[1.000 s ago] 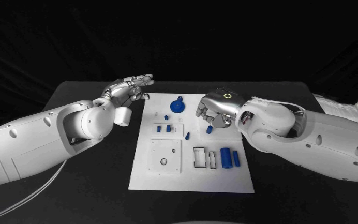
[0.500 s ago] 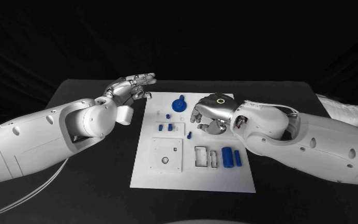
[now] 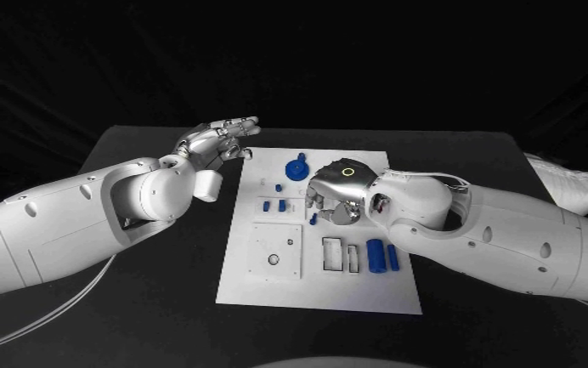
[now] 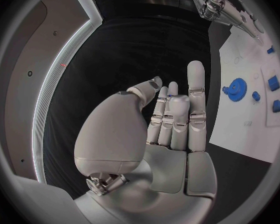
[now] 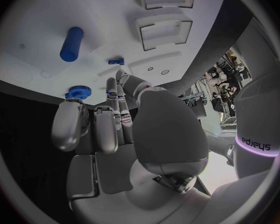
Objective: Assemble the parts on the task board
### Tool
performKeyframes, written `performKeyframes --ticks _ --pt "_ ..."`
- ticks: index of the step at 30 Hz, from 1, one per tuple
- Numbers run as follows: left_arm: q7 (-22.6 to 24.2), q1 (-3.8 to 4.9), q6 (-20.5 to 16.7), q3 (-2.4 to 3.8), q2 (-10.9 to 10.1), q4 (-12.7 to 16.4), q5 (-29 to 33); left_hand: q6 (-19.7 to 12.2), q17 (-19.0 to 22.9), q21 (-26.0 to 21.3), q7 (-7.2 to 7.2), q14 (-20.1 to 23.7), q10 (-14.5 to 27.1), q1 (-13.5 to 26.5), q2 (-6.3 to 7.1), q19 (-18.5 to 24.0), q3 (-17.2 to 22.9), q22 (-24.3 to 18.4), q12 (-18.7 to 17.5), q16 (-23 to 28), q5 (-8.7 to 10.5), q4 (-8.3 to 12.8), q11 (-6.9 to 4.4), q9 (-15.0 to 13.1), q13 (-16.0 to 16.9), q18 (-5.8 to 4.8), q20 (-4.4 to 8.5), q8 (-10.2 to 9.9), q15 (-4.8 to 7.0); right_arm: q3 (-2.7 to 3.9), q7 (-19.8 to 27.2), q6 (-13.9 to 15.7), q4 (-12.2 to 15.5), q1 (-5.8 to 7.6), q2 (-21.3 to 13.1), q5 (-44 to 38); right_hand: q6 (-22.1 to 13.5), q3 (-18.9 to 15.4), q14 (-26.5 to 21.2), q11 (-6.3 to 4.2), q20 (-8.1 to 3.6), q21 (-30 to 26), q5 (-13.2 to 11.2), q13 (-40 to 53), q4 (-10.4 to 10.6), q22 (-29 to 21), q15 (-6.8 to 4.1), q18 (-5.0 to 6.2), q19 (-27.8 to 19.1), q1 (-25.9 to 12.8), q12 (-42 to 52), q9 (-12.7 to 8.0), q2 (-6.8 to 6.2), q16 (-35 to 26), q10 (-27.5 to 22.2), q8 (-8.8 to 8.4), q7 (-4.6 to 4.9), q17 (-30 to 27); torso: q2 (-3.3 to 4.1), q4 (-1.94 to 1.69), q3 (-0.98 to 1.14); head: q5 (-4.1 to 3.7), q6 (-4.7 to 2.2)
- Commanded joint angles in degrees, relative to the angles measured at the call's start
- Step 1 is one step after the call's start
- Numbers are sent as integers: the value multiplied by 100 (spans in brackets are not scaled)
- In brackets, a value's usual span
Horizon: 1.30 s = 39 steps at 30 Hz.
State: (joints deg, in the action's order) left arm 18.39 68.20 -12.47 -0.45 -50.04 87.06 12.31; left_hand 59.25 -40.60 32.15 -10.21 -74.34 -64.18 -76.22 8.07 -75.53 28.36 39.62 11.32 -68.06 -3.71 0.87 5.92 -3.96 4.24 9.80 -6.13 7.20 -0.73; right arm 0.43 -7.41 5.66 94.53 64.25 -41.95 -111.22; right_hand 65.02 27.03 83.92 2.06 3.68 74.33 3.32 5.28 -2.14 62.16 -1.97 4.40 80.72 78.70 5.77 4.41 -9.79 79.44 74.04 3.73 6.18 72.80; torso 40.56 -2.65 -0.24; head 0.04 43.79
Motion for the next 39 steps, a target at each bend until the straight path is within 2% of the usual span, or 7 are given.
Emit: performKeyframes --ticks 1,10,14,24,32,39 --pt "5 2 127 3 5 20 -43 -39 5 -17 -6 25 19 -53 -7 42 -2 -9 27 36 -11 37 0 8 -7 51 13 17 3 -4 53 -197 -47 -7 55 -308 -16 -45 309 13 -27 -26 -20 5 2 -3 -33 99 0 7 11 -8 16 -14 -30 1 -11 -10 -4 0 -4 11 25" --pt "3 3 120 3 -6 29 -44 -39 5 -17 -6 25 19 -53 -7 42 -2 -9 27 36 -11 37 0 8 -7 51 13 17 3 -31 32 -542 -116 -23 141 -305 11 -78 307 26 -20 -34 -13 4 17 -11 -23 98 -2 -11 -6 -3 42 -24 -81 10 2 -26 -2 5 -1 41 58" --pt "3 3 118 3 -13 35 -45 -48 15 -20 -10 32 29 -51 -5 44 -12 -11 32 38 -4 41 3 9 -8 51 10 17 0 -37 -31 -647 -146 -32 159 -275 15 -197 305 53 0 -39 6 5 99 -12 6 95 -1 -152 -18 -4 13 -32 -117 4 27 -41 -5 8 -3 46 62" --pt "2 3 118 3 -21 43 -45 -48 15 -20 -10 32 29 -51 -5 44 -12 -11 32 38 -4 41 3 9 -8 51 10 17 0 -42 -163 -560 -256 -55 236 -57 35 -478 301 130 71 -43 22 -1 398 -11 63 95 10 -518 -55 -4 12 -35 -152 3 105 -57 -4 6 1 52 74" --pt "0 3 117 3 -22 46 -45 -48 15 -20 -10 32 29 -51 -5 44 -12 -11 32 38 -4 41 3 9 -8 51 10 17 0 -43 -217 -511 -373 -106 328 85 45 -506 303 134 78 -39 28 -2 460 -6 64 97 16 -547 -63 -4 65 -27 -151 4 112 -49 -1 4 0 56 82" --pt "-2 3 113 3 -24 46 -45 -50 17 -21 -10 33 32 -51 -5 45 -13 -12 33 38 -4 42 4 9 -8 51 10 18 -1 -43 -219 -552 -427 -144 362 155 67 -481 306 122 78 -32 30 -2 491 7 56 97 25 -478 -72 -1 167 -12 -140 8 98 -34 -3 6 1 62 97"
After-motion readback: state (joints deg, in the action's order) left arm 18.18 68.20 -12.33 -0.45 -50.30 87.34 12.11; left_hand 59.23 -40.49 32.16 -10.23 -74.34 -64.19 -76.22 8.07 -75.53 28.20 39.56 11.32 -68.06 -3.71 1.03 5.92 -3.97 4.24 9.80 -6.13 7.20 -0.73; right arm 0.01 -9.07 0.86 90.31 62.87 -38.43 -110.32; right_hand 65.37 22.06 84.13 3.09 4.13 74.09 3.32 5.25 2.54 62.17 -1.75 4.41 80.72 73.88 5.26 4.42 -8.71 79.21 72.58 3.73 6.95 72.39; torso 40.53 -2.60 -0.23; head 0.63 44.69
